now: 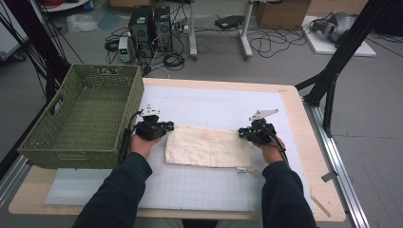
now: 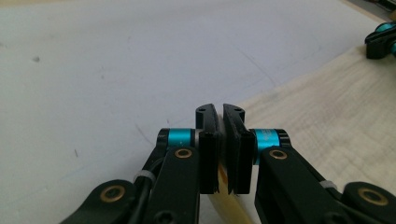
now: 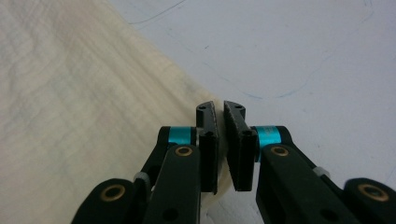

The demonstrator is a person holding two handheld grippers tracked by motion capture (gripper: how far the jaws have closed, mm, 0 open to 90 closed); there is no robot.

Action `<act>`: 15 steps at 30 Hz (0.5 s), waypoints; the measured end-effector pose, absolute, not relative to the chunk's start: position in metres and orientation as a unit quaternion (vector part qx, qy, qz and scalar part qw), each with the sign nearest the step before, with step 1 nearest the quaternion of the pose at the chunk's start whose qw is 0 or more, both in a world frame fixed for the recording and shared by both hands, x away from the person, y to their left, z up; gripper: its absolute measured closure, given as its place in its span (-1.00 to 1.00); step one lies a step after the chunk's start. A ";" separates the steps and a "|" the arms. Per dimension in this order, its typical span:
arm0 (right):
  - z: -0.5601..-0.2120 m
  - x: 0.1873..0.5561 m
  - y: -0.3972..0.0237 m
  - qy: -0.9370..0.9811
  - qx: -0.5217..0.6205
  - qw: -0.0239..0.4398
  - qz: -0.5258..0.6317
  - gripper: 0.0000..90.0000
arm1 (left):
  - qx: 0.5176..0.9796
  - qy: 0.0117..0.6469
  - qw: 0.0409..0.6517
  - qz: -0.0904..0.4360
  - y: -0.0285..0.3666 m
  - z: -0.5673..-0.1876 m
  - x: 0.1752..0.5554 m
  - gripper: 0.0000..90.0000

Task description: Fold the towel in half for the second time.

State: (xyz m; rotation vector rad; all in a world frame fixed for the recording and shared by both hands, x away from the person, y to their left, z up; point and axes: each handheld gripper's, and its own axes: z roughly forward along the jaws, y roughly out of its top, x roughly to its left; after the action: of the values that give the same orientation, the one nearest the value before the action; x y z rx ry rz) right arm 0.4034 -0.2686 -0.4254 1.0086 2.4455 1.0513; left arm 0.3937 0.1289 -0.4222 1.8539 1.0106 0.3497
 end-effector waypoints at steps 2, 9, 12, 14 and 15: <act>-0.424 0.401 -0.268 0.851 0.350 0.147 0.364 0.88 | 0.764 0.408 0.480 0.140 0.129 -0.420 0.391 0.87; -0.413 0.388 -0.272 0.852 0.341 0.145 0.371 0.87 | 0.774 0.391 0.481 0.132 0.128 -0.415 0.378 0.86; -0.408 0.382 -0.271 0.854 0.335 0.146 0.370 0.87 | 0.777 0.383 0.482 0.133 0.127 -0.412 0.374 0.86; -0.406 0.375 -0.271 0.854 0.328 0.154 0.374 0.87 | 0.775 0.379 0.487 0.136 0.128 -0.412 0.369 0.86; -0.406 0.371 -0.271 0.850 0.327 0.160 0.381 0.87 | 0.776 0.379 0.487 0.134 0.128 -0.413 0.367 0.86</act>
State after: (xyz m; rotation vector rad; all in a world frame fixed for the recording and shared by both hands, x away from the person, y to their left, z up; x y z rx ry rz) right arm 0.3706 -0.2714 -0.4059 0.9330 2.4284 1.0900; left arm 0.3667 0.1276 -0.4127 1.8865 0.9225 0.3252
